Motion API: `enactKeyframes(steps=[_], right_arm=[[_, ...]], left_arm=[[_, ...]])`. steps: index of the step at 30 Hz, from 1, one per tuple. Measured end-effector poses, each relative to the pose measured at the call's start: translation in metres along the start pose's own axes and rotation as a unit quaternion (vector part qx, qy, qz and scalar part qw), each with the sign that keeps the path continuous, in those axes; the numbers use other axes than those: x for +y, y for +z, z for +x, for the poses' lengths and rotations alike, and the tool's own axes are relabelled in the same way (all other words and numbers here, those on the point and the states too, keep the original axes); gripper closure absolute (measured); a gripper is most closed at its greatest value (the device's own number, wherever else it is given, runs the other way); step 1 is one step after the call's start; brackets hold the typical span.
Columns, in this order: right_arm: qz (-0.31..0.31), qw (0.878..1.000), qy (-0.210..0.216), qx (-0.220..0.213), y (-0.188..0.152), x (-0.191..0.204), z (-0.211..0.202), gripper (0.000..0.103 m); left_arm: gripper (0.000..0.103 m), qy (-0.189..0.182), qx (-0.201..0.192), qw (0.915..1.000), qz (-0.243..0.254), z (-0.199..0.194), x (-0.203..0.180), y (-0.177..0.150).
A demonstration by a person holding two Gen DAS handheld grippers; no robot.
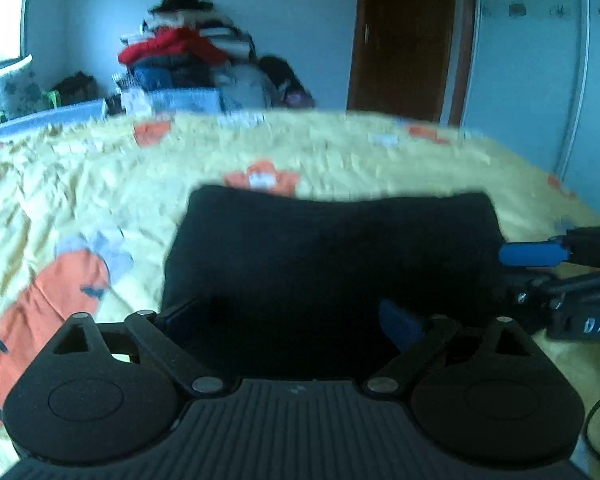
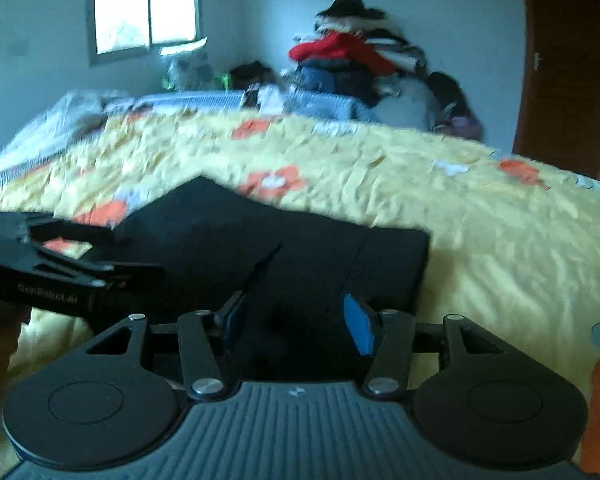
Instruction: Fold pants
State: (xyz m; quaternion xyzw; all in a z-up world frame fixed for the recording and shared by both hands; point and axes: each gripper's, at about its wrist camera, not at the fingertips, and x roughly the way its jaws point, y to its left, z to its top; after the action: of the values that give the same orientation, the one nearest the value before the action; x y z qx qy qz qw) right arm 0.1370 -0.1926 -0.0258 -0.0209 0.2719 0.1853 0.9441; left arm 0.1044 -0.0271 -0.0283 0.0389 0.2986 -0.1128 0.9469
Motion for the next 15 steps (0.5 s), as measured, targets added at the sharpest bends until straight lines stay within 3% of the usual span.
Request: enactKeyframes(steps=[6,10,12,15], right_arm=[[0.001,0.999,-0.034,-0.001,-0.001,0.013,-0.002,0.049],[-0.007,1.000,-0.012,-0.003,-0.011,0.032,-0.012,0.036],[-0.017,0.999,-0.027,0.006,-0.018,0.036,-0.004,0.035],[0.000,0.999,-0.038,0.006,-0.013,0.039,-0.010,0.035]], left_arm=[[0.008,0.040,-0.026,0.9986,0.022,-0.019,-0.008,-0.006],[0.005,0.026,-0.033,0.9990,0.014,-0.031,-0.010,-0.013],[0.003,0.034,-0.015,0.9986,0.037,-0.021,-0.015,-0.019],[0.004,0.039,-0.025,0.9985,0.029,-0.027,-0.014,-0.021]])
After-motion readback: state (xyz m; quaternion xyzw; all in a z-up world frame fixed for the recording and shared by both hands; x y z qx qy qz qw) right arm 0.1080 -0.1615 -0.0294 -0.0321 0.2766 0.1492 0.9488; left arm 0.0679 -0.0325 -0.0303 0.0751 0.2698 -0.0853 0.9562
